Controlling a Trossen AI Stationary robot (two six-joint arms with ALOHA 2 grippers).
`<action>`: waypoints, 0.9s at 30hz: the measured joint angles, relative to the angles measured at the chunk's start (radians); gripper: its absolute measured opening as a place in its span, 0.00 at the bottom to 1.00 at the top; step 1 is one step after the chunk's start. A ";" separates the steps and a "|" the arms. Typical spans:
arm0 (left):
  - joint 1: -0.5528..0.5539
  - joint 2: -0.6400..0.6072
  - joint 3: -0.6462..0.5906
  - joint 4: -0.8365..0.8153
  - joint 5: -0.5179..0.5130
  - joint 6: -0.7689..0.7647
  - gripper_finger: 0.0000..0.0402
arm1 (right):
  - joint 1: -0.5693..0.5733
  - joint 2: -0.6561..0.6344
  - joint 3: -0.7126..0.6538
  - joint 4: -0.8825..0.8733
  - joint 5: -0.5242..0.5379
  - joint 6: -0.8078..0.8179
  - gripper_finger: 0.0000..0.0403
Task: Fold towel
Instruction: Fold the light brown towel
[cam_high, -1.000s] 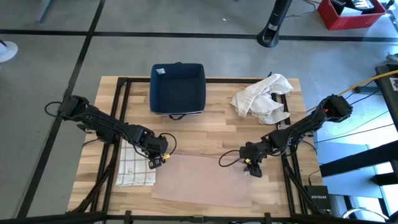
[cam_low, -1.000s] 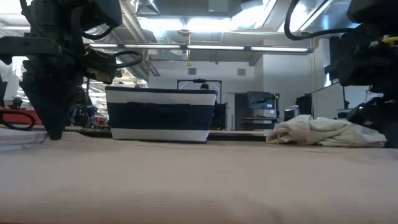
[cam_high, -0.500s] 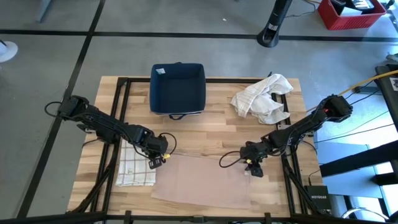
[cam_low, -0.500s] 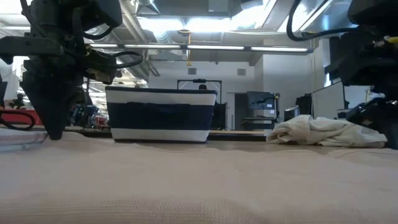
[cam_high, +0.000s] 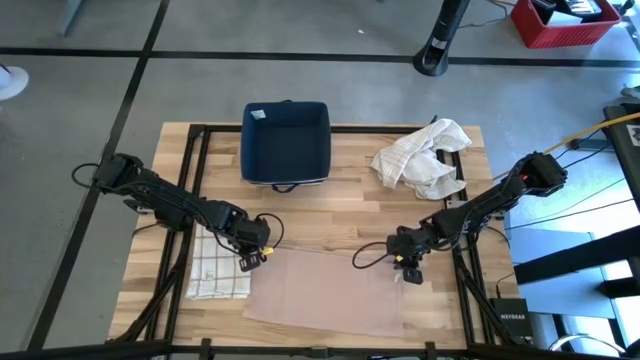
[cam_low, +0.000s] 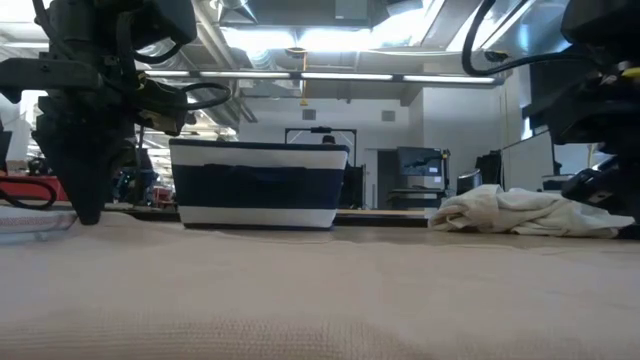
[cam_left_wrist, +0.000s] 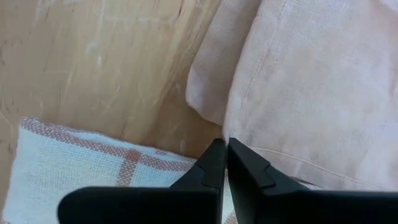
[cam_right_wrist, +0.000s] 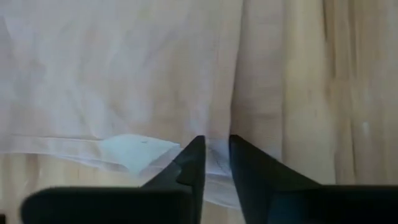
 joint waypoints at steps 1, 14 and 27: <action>0.000 0.000 0.000 0.000 0.000 0.000 0.02 | 0.000 0.000 0.000 0.000 0.004 0.000 0.15; -0.031 0.000 0.075 -0.061 -0.006 -0.021 0.01 | 0.001 0.000 0.086 -0.077 0.005 -0.013 0.02; -0.102 0.000 0.142 -0.187 -0.030 -0.072 0.01 | 0.114 0.000 0.352 -0.482 0.124 0.054 0.00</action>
